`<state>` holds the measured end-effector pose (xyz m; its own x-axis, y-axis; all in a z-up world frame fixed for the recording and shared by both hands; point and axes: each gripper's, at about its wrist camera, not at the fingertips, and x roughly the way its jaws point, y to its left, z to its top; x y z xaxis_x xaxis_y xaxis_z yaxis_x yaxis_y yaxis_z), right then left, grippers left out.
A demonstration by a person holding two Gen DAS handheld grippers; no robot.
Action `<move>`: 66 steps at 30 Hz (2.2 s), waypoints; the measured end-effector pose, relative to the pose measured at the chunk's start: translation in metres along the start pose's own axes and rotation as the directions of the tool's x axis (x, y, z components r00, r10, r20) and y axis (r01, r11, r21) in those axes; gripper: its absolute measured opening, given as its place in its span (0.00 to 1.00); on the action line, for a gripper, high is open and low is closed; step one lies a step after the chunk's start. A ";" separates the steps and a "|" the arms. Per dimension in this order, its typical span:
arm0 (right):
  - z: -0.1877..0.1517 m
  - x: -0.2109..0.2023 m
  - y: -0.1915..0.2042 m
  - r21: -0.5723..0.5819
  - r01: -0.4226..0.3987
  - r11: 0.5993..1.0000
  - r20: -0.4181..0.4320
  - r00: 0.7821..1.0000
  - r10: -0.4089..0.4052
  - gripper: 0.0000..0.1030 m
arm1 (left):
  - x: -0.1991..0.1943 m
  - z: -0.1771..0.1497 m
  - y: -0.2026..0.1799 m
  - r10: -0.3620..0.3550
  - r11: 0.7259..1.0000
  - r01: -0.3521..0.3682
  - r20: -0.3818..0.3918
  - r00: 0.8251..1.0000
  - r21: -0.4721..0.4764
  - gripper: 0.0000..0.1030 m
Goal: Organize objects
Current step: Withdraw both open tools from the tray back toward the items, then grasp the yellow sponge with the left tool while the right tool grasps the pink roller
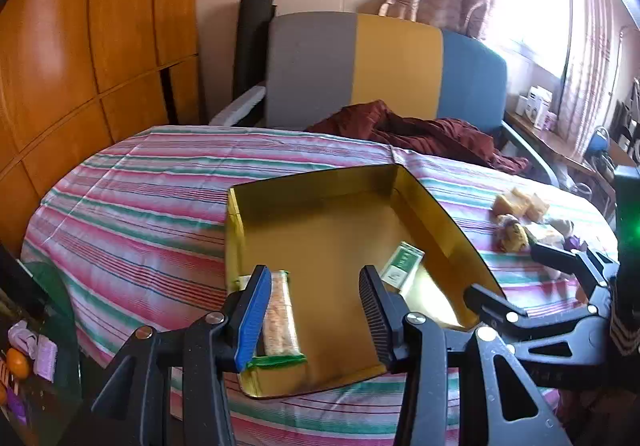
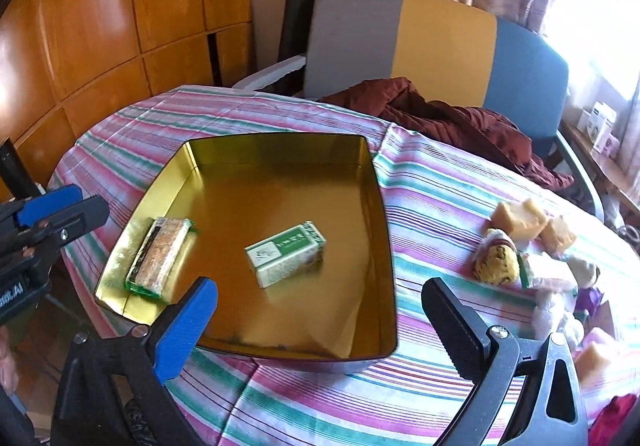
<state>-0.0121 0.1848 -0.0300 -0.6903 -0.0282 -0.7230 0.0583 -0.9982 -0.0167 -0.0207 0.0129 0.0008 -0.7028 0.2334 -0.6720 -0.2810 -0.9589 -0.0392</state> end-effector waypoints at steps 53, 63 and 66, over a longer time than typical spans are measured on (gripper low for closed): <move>-0.067 -0.095 -0.355 0.567 0.404 0.718 -0.090 0.897 -0.433 1.00 | 0.115 0.048 -0.238 -0.387 0.867 0.459 -0.320 0.865 0.192 0.45; -0.118 -0.086 -0.426 0.781 0.336 0.526 -0.133 0.913 -0.386 1.00 | 0.152 0.056 -0.269 -0.393 0.881 0.453 -0.317 0.863 0.139 0.46; -0.122 -0.081 -0.432 0.801 0.315 0.509 -0.138 0.924 -0.355 1.00 | 0.137 0.047 -0.290 -0.499 0.797 0.577 -0.341 0.797 0.181 0.46</move>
<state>0.1062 0.6246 -0.0485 -0.5593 0.3360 -0.7579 -0.7657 -0.5598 0.3169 -0.0666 0.3307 -0.0451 -0.1969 0.6099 -0.7676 -0.7476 -0.5999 -0.2849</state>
